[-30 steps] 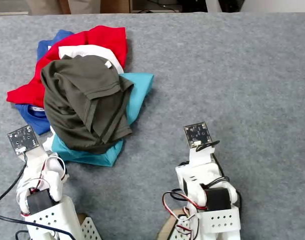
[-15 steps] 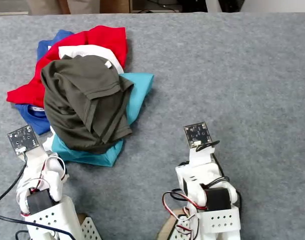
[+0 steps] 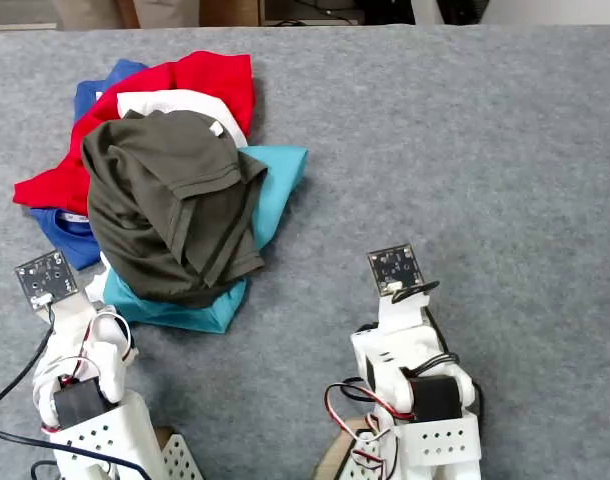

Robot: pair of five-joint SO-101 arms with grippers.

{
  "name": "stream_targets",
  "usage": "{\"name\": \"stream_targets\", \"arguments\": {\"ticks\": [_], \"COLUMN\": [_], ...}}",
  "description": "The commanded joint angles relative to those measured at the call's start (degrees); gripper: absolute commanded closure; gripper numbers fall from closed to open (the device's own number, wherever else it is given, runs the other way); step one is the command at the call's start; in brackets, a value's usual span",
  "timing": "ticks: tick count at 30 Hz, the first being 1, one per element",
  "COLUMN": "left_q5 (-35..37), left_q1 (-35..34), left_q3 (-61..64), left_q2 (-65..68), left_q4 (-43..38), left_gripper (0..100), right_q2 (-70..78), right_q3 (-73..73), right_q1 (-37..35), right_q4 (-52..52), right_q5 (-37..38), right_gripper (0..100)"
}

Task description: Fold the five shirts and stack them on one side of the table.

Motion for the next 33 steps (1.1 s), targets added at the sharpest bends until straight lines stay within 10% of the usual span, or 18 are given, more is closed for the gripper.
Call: {"name": "stream_targets", "arguments": {"ticks": [1, 15, 33], "left_q5": [0.26, -0.09, 0.00], "left_q1": [-0.18, -0.79, -0.35], "left_q3": [0.62, -1.14, -47.12], "left_q2": [-0.66, -0.66, -0.66], "left_q4": [0.35, -4.13, -4.75], "left_gripper": [98, 98, 98], "right_q2": [-6.11, -6.11, -6.20], "right_q3": [-0.04, -0.04, -0.92], "right_q1": [-0.48, -0.48, 0.22], "right_q4": [-0.79, -0.79, -14.15], "right_q5": [0.18, 0.18, 0.18], "right_gripper": [96.4, 96.4, 96.4]}}
